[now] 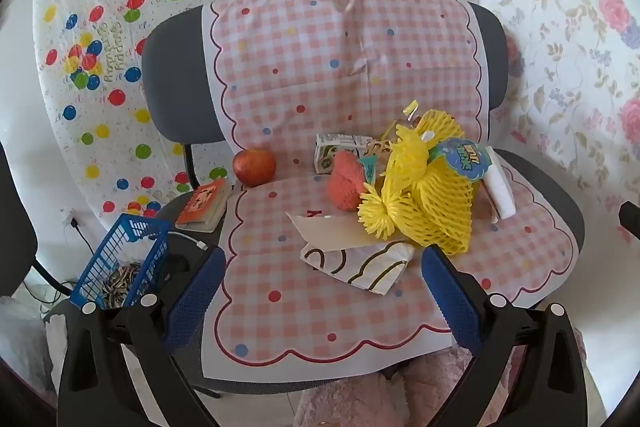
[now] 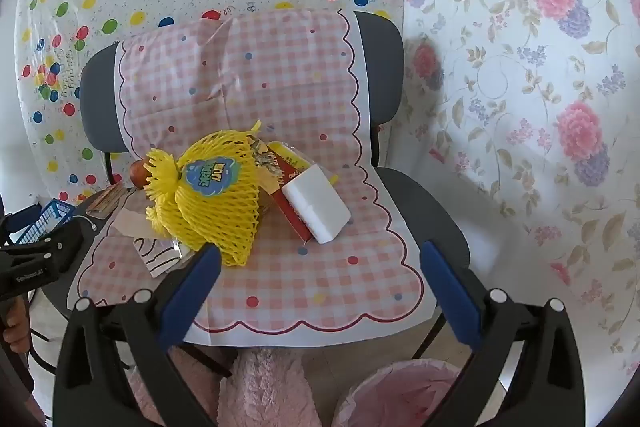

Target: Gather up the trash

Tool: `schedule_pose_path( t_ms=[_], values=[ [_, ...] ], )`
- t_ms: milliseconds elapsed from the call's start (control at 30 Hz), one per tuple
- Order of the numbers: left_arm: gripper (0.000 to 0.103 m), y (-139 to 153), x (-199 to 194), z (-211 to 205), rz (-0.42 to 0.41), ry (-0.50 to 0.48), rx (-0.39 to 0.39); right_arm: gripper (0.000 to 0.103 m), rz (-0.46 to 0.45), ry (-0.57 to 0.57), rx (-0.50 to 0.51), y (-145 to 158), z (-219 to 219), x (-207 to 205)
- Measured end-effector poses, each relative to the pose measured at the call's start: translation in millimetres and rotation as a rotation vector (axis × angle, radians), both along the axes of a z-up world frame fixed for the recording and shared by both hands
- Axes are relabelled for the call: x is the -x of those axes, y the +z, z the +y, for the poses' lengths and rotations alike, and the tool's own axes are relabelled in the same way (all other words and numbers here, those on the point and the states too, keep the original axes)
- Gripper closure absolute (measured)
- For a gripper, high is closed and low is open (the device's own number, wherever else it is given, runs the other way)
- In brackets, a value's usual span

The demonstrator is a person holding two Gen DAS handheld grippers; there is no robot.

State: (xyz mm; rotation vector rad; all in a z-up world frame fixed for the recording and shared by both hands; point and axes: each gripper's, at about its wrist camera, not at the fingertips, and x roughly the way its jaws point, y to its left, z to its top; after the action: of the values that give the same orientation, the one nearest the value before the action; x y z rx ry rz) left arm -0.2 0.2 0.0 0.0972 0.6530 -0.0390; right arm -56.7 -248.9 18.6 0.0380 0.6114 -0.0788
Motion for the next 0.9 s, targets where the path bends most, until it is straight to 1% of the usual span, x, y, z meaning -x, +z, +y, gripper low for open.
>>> schedule_pose_path(
  t_ms=[100,133,333,367,400,433,467,633,667,867,900],
  values=[
    [0.006,0.2,1.8,-0.5,0.001,-0.001,0.008,0.006,0.012,0.000,-0.009,-2.1,0.3,-1.6],
    [0.006,-0.1,-1.1,2.0,0.019,0.002,0.018,0.006,0.012,-0.001,-0.007,-2.5,0.6,-2.1],
    [0.006,-5.7,0.0,7.3,0.022,0.005,0.016,0.006,0.004,-0.002,-0.003,-3.5,1.4,-2.9],
    [0.006,-6.0,0.4,8.2,0.020,0.005,0.016,0.006,0.002,-0.003,-0.002,0.2,-1.0,-2.0],
    [0.006,-6.4,0.8,9.1,0.018,0.005,0.016,0.006,0.019,0.002,-0.004,-7.7,2.1,-5.5],
    [0.006,-6.8,1.4,9.9,0.017,0.006,0.017,0.006,0.019,0.003,-0.003,-7.4,1.4,-5.3],
    [0.006,-12.2,-2.0,6.7,0.024,0.005,0.015,0.006,0.018,0.003,-0.003,-7.2,1.5,-5.2],
    [0.006,-20.4,-1.6,9.6,0.022,0.006,0.016,0.006,0.015,0.002,-0.005,-5.0,1.2,-4.1],
    [0.006,-12.7,-3.0,8.2,0.025,0.005,0.017,0.006,0.014,0.004,-0.006,-4.2,1.2,-3.8],
    [0.006,-21.1,-3.6,13.3,0.025,0.005,0.019,0.006,0.022,0.003,-0.006,-4.5,1.5,-6.5],
    [0.006,-18.3,-2.7,11.0,0.024,0.004,0.017,0.006,0.023,0.004,-0.006,-4.7,1.7,-6.6]
  ],
)
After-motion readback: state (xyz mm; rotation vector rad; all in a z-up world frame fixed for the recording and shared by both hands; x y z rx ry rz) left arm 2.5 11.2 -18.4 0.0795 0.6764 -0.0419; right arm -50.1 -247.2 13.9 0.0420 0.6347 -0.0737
